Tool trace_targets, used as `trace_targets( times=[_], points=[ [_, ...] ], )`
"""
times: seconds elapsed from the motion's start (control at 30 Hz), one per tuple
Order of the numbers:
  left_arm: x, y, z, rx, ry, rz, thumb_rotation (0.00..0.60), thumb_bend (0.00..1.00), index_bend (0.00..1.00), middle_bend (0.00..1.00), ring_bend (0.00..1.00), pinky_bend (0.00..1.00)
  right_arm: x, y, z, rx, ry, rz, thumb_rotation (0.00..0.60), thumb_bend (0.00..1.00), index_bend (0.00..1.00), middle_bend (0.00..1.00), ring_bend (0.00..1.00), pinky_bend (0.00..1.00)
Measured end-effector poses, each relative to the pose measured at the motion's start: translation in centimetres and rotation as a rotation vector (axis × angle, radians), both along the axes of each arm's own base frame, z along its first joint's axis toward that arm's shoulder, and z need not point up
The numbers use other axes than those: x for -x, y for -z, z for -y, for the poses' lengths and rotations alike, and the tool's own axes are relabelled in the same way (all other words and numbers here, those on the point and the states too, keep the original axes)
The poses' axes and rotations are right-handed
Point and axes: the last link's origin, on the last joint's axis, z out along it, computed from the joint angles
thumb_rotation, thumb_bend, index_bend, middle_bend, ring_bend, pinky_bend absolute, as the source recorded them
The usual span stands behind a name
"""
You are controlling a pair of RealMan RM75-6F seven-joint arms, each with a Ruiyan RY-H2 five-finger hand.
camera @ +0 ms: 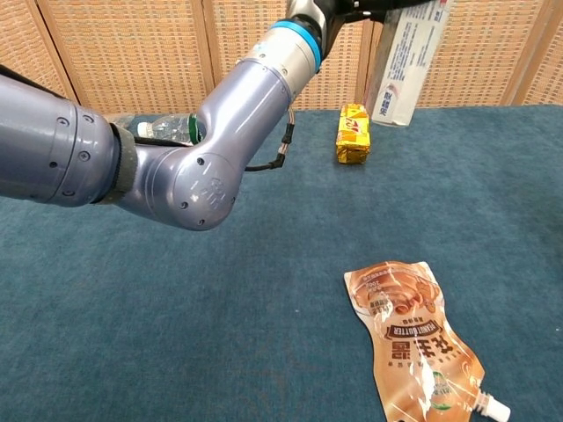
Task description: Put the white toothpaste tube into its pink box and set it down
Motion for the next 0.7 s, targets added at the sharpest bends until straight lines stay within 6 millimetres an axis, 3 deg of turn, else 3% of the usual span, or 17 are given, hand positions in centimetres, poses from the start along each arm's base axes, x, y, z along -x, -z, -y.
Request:
trace_targets(
  times=[0.27, 0.47, 0.7],
  points=[
    [0.5, -0.2, 0.6, 0.013, 0.013, 0.055, 0.600, 0.23, 0.58, 0.54, 0.48, 0.51, 7.3, -1.3, 2.0, -0.041, 0.096, 0.135, 0.600, 0.00, 0.00, 0.00, 0.03, 0.00],
    [2.0, -0.9, 0.5, -0.045, 0.030, -0.003, 0.600, 0.23, 0.58, 0.48, 0.46, 0.51, 9.0, -0.6, 1.7, -0.055, 0.119, 0.213, 0.600, 0.00, 0.00, 0.00, 0.03, 0.00],
    [3.2, -1.6, 0.1, -0.018, 0.012, -0.008, 0.600, 0.23, 0.58, 0.42, 0.41, 0.50, 9.0, -0.3, 1.5, -0.061, 0.114, 0.233, 0.600, 0.00, 0.00, 0.00, 0.03, 0.00]
  ],
)
